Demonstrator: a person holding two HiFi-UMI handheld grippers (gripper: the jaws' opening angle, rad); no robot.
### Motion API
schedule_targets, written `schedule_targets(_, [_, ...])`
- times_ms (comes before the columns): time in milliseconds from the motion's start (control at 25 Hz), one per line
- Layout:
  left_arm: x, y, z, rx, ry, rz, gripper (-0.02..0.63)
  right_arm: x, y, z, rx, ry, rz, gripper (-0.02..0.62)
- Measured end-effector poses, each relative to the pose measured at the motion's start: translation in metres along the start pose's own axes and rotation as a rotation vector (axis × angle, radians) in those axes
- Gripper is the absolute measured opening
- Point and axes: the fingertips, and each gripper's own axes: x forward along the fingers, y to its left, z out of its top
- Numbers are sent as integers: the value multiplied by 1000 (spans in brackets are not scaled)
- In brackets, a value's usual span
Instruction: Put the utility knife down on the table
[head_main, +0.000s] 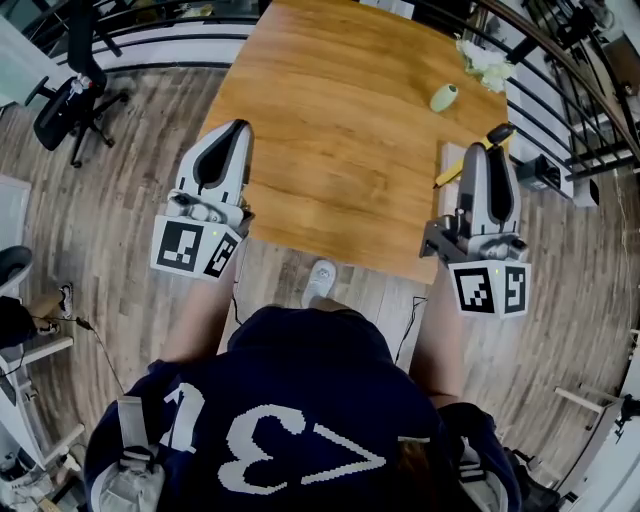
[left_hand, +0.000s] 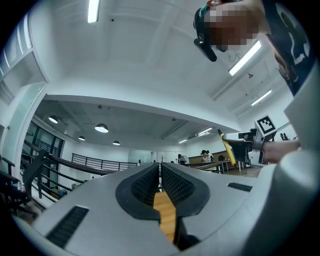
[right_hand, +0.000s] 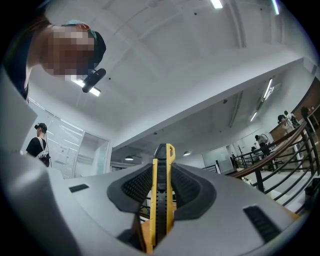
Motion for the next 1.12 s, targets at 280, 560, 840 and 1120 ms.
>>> schedule_targets(280, [57, -7, -17, -13, 22, -15, 25, 35, -43, -23, 39, 29, -6, 129])
schedule_targets(560, [94, 1, -42, -40, 60, -67, 25, 52, -57, -60, 58, 102, -57, 129])
schedule_targets(840, [106, 0, -96, -89, 155, -118, 25, 48, -60, -147, 91, 294, -97, 129])
schedule_targets(1120, [98, 1, -155, -128, 257, -126, 25, 10, -72, -282, 142, 580, -161, 129])
